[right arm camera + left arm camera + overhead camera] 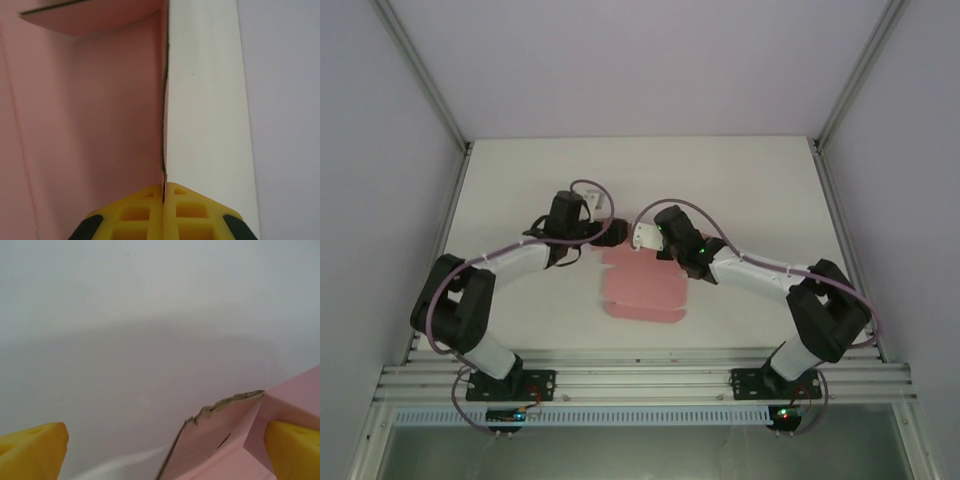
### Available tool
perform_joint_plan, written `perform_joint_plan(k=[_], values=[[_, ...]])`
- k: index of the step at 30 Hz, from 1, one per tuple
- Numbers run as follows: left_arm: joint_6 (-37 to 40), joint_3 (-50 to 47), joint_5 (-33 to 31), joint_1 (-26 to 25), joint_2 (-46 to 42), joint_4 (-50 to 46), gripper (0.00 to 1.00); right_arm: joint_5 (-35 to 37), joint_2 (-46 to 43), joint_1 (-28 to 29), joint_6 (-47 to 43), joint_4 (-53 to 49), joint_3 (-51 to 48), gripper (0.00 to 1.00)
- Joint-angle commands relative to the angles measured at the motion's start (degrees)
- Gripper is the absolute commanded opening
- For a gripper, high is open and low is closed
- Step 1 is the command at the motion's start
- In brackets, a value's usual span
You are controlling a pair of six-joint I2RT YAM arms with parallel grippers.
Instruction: Assemble paper box
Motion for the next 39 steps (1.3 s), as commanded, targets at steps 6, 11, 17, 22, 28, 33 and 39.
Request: perform_joint_plan(k=[6,11,17,22,28,33,39], values=[[-6.6,-5.6,-5.4,-0.6,-2.6,11.1,1.0,-7.0,-5.8,-0.6,7.5,0.4,-3.1,0.0],[-5.5,-8.6,-4.8,-0.1,-9.6,6.5,1.0,-7.6,-7.8,-2.4,8.3,-1.3,-3.6,0.0],[-6.5,-15.5,0.1,1.3,-20.5,3.8,1.0,-7.4,-9.3,-3.8,9.5,-0.8,-4.6,0.0],[-11.5,-22.9,-3.5,7.3,-29.4,0.6,0.99,-10.2,-10.9,-4.8,11.5,0.3,-5.5,0.0],[-13.3,-25.9,-0.7,13.2,-28.4,2.6,1.0,-12.9,-13.1,-5.3,12.8,0.9,-6.3,0.0],[-13.3,-25.3,6.6,13.2,-18.9,13.6,0.99,-15.0,-14.3,-5.9,14.5,1.3,-6.5,0.0],[-12.1,-22.6,16.4,12.6,-8.8,22.8,1.0,-15.8,-14.5,-6.3,15.6,1.0,-6.0,0.0]])
